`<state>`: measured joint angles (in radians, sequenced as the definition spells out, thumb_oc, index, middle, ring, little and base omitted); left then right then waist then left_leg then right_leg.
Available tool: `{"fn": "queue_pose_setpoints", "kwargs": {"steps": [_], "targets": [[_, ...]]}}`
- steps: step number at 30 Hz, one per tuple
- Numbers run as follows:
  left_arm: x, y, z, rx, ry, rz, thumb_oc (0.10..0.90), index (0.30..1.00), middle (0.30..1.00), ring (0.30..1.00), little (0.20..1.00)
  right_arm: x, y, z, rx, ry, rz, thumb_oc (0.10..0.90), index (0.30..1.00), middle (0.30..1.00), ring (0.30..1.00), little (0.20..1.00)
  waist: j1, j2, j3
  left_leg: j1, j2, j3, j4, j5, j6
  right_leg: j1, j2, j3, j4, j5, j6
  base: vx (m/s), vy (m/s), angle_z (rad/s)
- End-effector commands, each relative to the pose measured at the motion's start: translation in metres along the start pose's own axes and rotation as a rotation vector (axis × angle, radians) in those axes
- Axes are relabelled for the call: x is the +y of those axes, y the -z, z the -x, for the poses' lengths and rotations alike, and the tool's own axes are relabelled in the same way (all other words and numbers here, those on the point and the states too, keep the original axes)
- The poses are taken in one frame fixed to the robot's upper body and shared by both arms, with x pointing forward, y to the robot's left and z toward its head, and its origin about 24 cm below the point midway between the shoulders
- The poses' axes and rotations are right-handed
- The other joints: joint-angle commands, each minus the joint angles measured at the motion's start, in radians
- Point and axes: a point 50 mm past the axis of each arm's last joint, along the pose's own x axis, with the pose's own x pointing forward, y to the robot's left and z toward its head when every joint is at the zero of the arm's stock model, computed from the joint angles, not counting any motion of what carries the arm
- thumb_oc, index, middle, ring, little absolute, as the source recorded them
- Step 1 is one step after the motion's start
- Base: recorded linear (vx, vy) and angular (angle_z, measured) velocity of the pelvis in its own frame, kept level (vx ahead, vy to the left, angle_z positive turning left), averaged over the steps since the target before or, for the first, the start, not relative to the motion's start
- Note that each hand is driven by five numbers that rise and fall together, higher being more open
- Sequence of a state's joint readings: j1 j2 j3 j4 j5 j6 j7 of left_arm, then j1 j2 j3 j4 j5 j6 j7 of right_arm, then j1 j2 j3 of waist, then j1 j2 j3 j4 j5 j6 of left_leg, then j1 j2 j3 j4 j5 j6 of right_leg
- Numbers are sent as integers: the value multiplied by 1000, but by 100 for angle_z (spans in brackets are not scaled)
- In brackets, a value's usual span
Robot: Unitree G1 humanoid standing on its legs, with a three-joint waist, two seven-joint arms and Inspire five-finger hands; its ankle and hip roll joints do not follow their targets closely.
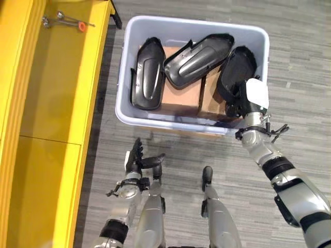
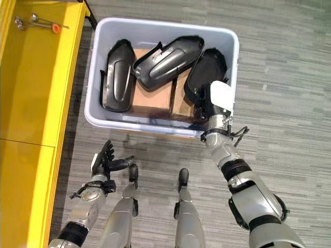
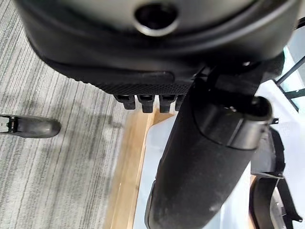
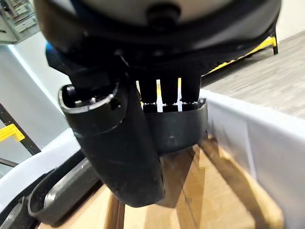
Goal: Move parts from the plastic box to the shelf.
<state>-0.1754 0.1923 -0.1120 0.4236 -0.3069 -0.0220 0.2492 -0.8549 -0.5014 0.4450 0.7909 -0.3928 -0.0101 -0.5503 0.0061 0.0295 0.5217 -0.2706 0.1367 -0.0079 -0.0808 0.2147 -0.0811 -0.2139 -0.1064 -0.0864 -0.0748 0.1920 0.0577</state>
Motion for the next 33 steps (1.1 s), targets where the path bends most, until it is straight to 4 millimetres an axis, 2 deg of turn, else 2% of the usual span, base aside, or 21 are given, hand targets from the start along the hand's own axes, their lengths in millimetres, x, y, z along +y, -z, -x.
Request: {"fn": "queue_pose_setpoints", "kwargs": {"steps": [1,6,7,16,26,29,33], "targets": [[-1,-25,-3,-132,24,-12,900,1000,1000,1000,1000,-55,-29,-29,-170,195,-9,400,300,300,300,300,4,-9,-2,177,21,23,-6,-193,26,44,-71,49,61,-36,-35,-4,-37,-7],[3,-16,0,-104,24,-28,900,1000,1000,1000,1000,-61,-37,-24,-230,212,-9,400,300,300,300,300,5,-23,-11,254,19,28,-6,-195,28,123,-70,54,60,-28,-35,17,-12,-2],[5,-8,2,-76,21,-34,900,1000,1000,1000,1000,-61,-39,-21,-247,215,-17,400,300,300,300,300,7,-28,-42,272,20,32,-6,-204,28,140,-66,56,56,-30,-33,73,-18,-1],[9,9,10,-23,18,-48,900,1000,1000,1000,1000,-71,-39,-10,-286,279,-35,400,300,300,300,300,4,-42,-154,313,22,40,-6,-218,29,173,-59,78,57,-26,-25,66,-9,-5],[5,24,20,19,49,-50,900,1000,1000,1000,1000,-85,-53,-1,-381,331,-41,400,300,300,300,300,-2,-35,-238,356,22,49,-6,-240,27,201,-55,98,70,-39,-17,57,0,-10],[9,31,25,43,46,-61,900,1000,1000,1000,1000,-93,-64,6,-445,350,-65,400,300,300,300,300,-3,-31,-273,374,23,54,-6,-243,24,213,-56,102,76,-47,-14,11,-6,-1],[10,34,27,55,47,-63,900,1000,1000,1000,1000,-95,-71,10,-481,347,-88,400,300,300,300,300,-4,-29,-291,384,24,55,-6,-245,21,225,-56,101,77,-52,-14,1,-17,0]]}}
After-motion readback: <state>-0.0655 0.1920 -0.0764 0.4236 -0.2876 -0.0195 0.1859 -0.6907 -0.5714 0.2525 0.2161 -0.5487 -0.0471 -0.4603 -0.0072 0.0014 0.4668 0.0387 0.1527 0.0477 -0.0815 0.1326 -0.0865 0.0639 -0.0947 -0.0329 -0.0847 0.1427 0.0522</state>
